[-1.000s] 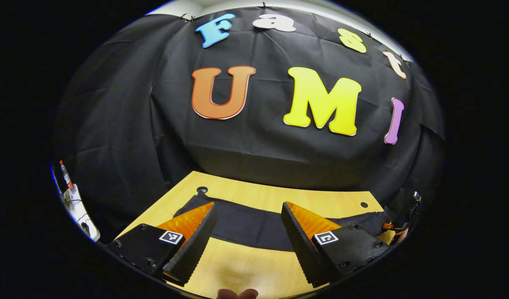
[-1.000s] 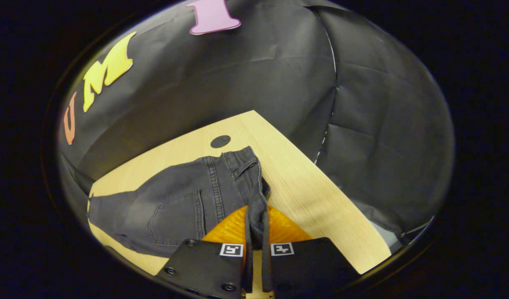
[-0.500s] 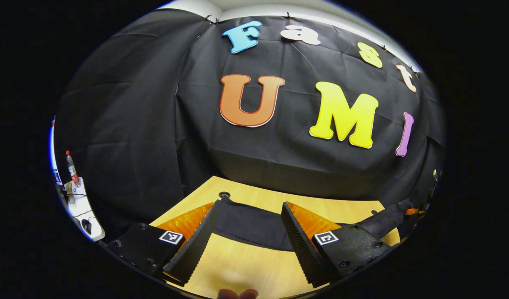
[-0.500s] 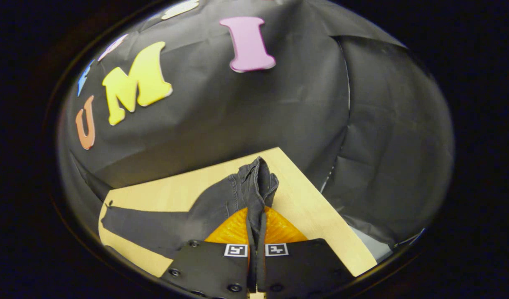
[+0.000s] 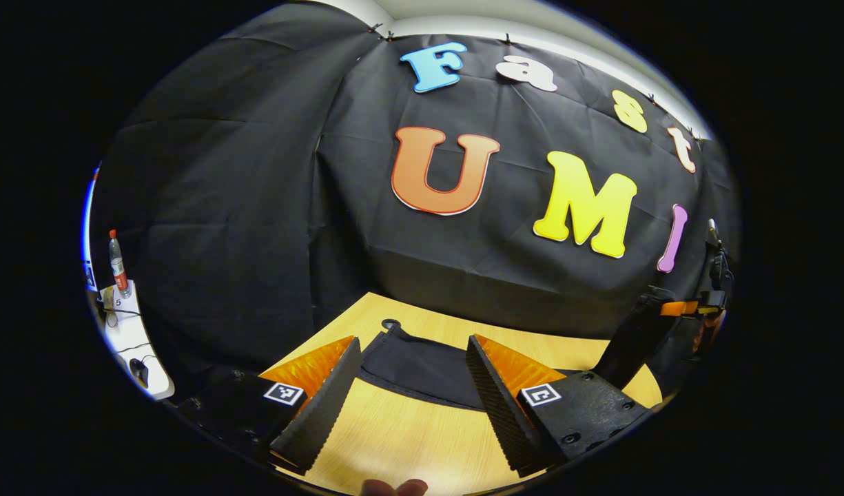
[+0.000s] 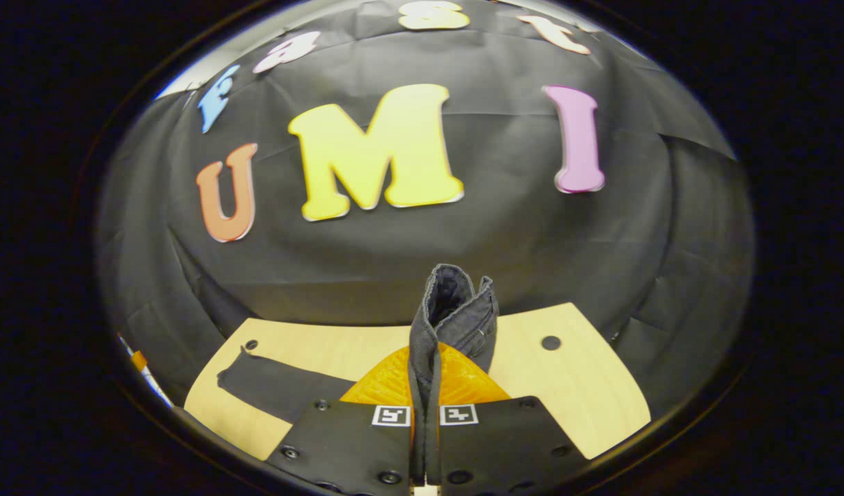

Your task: Grasp the waist and the cuffs of the jeans and fold them to make the two legs overlap; first hold the waist and fold one-third of the jeans toward the cuffs, then hold the cuffs and fold the remaining one-third in the same direction to finish folding.

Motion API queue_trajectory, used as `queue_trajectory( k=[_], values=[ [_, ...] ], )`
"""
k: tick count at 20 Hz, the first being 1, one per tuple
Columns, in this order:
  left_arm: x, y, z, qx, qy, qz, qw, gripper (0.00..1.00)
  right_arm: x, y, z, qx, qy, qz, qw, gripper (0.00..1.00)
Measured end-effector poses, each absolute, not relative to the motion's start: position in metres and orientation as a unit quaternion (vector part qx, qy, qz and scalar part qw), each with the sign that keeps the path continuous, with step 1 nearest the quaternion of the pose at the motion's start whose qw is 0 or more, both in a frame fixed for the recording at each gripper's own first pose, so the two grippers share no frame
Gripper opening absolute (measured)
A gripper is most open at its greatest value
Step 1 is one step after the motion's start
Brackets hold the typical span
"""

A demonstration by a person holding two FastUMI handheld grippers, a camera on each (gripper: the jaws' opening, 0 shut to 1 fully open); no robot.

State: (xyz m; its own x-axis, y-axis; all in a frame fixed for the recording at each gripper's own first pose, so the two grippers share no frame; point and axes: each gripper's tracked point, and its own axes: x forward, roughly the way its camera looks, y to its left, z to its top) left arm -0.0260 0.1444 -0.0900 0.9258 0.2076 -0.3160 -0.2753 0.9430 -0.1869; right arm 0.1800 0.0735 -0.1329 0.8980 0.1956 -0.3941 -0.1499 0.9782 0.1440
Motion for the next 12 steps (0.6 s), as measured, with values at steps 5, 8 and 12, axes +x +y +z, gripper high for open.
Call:
queue_trajectory(
  k=[5, 8, 12],
  values=[
    [-0.053, 0.18, -0.098, -0.116, 0.151, 0.154, 0.97, 0.99, 0.176, 0.189, -0.193, -0.01, 0.231, 0.144, 0.962, 0.01],
    [-0.066, 0.191, -0.099, -0.111, 0.147, 0.161, 0.97, 0.98, 0.173, 0.234, -0.244, -0.054, 0.255, 0.167, 0.951, 0.01],
    [-0.08, 0.207, -0.113, -0.126, 0.157, 0.174, 0.964, 0.99, 0.169, 0.277, -0.314, -0.108, 0.295, 0.18, 0.932, 0.01]
  ],
)
